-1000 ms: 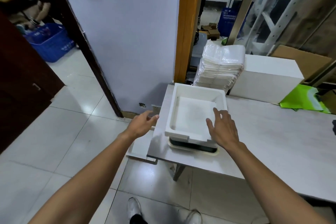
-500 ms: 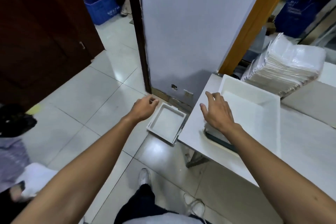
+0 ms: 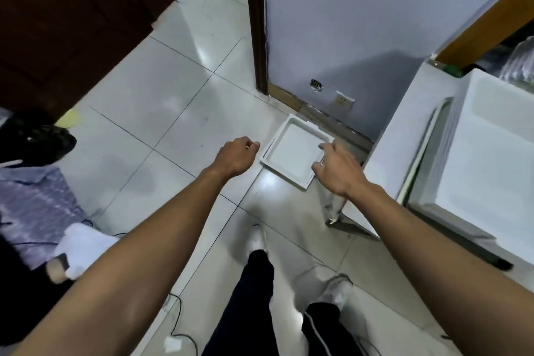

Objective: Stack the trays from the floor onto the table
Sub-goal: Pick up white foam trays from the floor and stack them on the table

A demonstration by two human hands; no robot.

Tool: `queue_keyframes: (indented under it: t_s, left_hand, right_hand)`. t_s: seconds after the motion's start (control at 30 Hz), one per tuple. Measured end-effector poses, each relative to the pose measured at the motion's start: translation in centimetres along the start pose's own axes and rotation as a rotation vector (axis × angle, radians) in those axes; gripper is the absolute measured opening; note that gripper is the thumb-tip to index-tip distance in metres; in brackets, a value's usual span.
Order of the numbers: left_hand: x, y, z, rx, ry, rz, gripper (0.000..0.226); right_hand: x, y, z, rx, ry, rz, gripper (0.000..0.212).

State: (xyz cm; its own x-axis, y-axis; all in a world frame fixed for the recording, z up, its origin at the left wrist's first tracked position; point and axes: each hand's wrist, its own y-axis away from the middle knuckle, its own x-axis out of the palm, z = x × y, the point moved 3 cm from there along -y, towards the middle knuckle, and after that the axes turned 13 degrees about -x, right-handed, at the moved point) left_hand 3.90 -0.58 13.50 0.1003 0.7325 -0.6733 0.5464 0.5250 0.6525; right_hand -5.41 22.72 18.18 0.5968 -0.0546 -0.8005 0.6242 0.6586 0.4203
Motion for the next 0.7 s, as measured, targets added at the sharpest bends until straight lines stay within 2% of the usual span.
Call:
queue_keyframes:
  t_s: [0.17,0.37,0.53,0.7]
  left_hand:
    - [3.6,-6.5,1.4,-0.012,-0.101,0.113,0.049]
    - [6.3,-12.1,2.3,-0.019,-0.13,0.128,0.047]
    - [8.4,-16.4,2.9,-0.029,-0.151,0.158,0.051]
    - [11.3,-22.1,2.7,-0.049,-0.15,0.201,0.053]
  right_hand:
    - [4.2,-5.0,0.0,0.112,-0.092,0.098,0.065]
    - [10.2,-9.9,-2.3,0.232,-0.149,0.234,0.068]
    - [15.3,-12.8,-6.0,0.312,-0.17,0.361,0.089]
    - [19.2,-15.8,-10.0,0.348,-0.142,0.388,0.105]
